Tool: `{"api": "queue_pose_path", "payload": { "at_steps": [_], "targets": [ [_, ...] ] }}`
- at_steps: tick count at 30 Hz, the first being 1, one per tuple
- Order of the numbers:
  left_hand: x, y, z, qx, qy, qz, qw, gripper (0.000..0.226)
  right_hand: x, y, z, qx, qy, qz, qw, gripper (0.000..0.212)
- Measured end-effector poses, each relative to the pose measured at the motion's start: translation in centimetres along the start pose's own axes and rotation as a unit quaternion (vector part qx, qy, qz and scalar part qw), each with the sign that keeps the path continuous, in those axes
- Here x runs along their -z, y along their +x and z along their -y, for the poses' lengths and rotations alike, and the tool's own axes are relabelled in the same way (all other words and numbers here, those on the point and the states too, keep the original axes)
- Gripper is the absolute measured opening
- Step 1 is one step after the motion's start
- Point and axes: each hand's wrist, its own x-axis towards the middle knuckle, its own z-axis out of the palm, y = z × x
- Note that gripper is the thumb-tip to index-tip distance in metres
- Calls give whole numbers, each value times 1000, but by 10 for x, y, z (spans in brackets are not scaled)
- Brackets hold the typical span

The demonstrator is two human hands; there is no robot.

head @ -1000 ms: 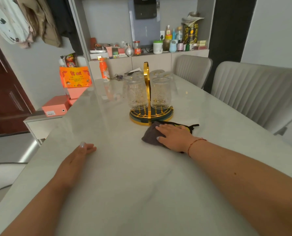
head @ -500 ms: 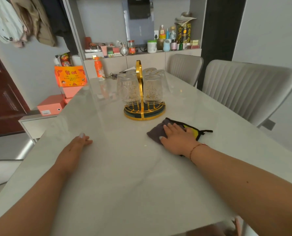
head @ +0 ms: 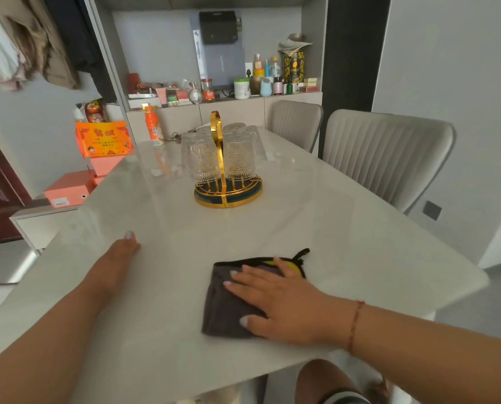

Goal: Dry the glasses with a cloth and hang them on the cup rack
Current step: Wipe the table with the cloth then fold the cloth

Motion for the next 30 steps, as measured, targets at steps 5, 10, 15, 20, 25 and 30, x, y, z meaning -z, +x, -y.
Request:
{"api": "queue_pose_path", "payload": {
  "at_steps": [5,10,15,20,25,30],
  "targets": [
    [-3,2,4,-19,32,-19,999,70,3,-18,-61,-127,-3,8,992,61],
    [-5,-1,3,-28,26,-32,999,73,10,-14,-119,-245,3,1,970,60],
    [-4,-2,4,-22,27,-36,999,76,18,27,-159,-311,13,-1,950,61],
    [-5,-4,-5,7,-21,-32,999,62,28,83,-165,-341,32,-10,940,62],
    [4,-4,-13,29,-90,15,995,66,27,140,-118,-331,32,-12,943,67],
    [31,8,-10,72,-259,16,963,72,20,197,-32,-244,11,-6,970,69]
  ]
}}
